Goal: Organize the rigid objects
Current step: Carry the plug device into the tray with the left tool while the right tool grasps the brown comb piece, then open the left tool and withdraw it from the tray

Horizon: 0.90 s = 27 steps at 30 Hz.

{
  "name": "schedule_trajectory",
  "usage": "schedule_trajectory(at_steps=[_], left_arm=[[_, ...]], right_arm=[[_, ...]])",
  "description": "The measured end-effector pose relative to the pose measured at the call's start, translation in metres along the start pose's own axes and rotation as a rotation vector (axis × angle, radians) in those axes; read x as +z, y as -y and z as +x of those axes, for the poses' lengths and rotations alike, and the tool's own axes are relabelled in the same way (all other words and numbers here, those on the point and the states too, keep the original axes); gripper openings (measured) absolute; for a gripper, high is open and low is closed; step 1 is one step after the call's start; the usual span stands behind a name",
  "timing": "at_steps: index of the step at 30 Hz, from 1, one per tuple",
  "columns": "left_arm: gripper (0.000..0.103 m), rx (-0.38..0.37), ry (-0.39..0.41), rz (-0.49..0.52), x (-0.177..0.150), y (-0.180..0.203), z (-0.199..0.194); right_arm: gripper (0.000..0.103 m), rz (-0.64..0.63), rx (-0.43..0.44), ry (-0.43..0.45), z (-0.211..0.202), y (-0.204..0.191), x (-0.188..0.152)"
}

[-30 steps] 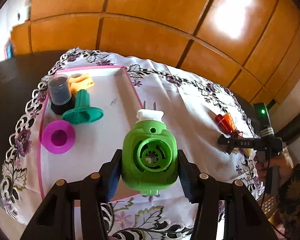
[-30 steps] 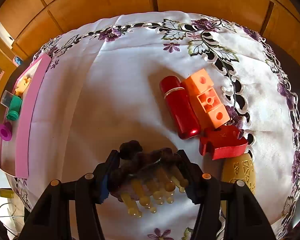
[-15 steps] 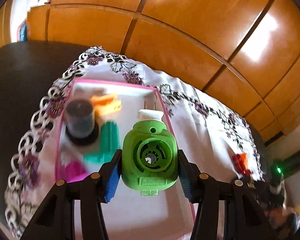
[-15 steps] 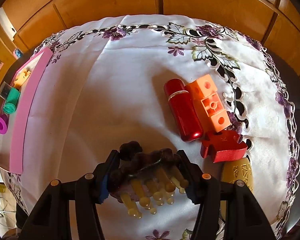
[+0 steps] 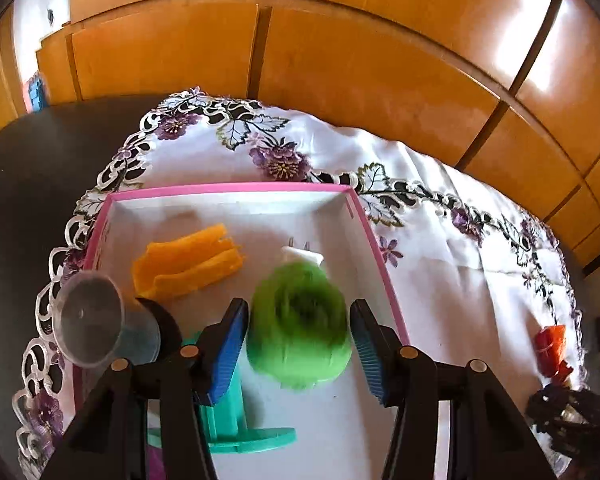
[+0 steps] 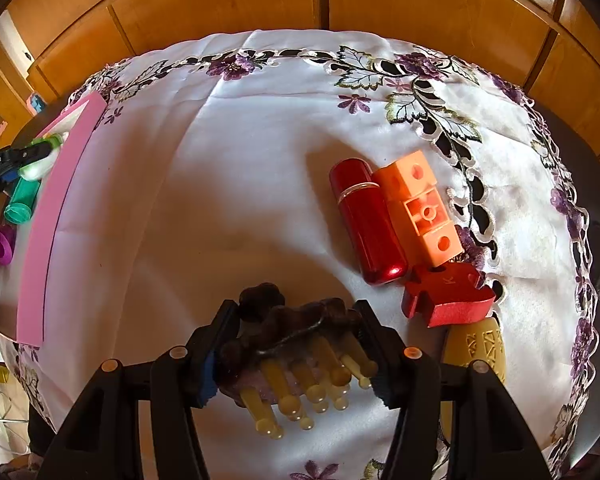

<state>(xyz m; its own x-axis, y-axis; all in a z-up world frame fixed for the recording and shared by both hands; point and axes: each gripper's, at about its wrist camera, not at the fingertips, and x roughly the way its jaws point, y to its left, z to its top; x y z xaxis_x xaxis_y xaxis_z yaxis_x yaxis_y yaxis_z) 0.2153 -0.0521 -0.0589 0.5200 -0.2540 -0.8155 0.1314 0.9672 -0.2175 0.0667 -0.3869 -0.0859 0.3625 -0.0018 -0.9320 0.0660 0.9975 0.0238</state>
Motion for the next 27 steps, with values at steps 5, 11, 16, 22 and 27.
schedule_trajectory(at_steps=[5,11,16,22,27], left_arm=[[0.057,0.043,0.051,0.019,-0.004,0.001,-0.019],[0.062,0.06,0.139,0.02,-0.029,0.009,-0.068],[0.062,0.06,0.166,0.049,-0.065,0.016,-0.1],[0.062,0.081,0.159,0.059,-0.097,0.017,-0.117],[0.062,0.096,0.146,0.036,-0.112,0.012,-0.122]], right_arm=[[0.059,-0.009,-0.005,0.0,0.001,-0.002,0.001],[0.059,-0.012,-0.009,0.001,0.001,-0.002,0.001],[0.059,-0.023,-0.017,0.004,0.001,-0.004,0.0],[0.059,-0.049,-0.033,0.01,0.0,-0.008,-0.001],[0.059,-0.055,-0.035,0.01,0.0,-0.009,-0.001]])
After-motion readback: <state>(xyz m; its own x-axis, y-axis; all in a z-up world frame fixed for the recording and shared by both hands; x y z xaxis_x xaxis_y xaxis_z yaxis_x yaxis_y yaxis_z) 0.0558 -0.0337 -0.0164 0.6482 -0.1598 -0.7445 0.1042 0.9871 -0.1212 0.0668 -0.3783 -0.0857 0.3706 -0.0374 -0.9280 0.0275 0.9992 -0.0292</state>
